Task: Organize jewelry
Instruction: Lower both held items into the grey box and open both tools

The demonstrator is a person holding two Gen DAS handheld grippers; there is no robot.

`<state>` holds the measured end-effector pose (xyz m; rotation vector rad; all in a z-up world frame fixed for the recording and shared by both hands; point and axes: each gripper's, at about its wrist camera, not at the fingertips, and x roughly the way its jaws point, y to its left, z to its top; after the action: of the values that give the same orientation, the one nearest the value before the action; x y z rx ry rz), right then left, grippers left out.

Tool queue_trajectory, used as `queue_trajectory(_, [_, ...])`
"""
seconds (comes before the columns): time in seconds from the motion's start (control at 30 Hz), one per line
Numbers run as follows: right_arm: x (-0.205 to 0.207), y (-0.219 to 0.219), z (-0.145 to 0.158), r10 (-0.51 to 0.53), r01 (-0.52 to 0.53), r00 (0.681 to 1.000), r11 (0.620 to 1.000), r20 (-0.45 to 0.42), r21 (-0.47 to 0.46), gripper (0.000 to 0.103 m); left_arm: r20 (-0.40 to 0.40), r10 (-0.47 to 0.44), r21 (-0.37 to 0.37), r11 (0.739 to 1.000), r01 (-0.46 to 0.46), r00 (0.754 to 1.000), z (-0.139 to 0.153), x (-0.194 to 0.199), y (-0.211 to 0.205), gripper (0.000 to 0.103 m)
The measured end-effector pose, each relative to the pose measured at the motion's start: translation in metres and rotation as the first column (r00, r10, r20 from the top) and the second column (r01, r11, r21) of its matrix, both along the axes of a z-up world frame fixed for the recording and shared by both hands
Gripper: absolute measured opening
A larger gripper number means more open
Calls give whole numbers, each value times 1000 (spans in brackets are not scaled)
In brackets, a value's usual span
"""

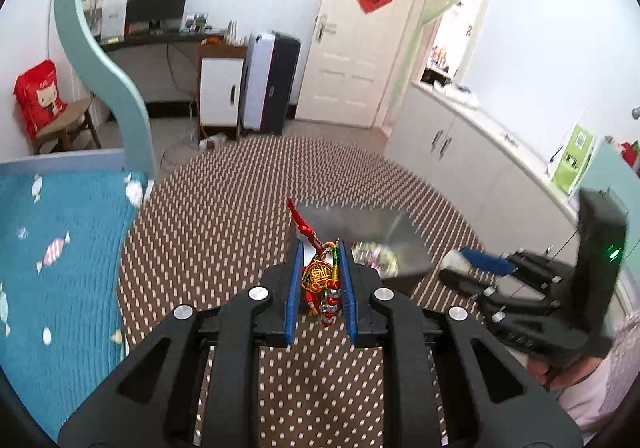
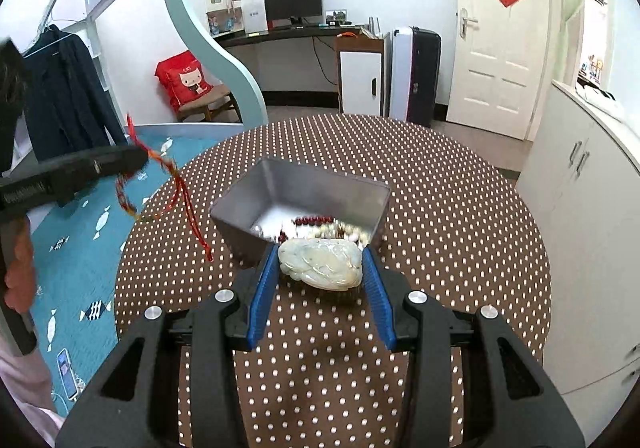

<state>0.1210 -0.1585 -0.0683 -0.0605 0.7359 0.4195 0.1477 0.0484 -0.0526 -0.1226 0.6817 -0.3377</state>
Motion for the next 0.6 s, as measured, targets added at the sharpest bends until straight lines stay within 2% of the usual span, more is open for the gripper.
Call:
queue_trajectory(0.17, [16,3,4,25,-25,1000,1000,15,6,40,58,1,-2,1000,-1,998,29,15,-7,17])
queue_trajectory(0.27, [29,4,1,36,-36,999,999,6,13,40,47,-11,-1,1000,11,999,29,30,-15,17])
queue_trajectory(0.6, [58,4,-13,50,-50,998,999,-40,1,40,-109,-76,17,997,78,991,-32,89,-57,18])
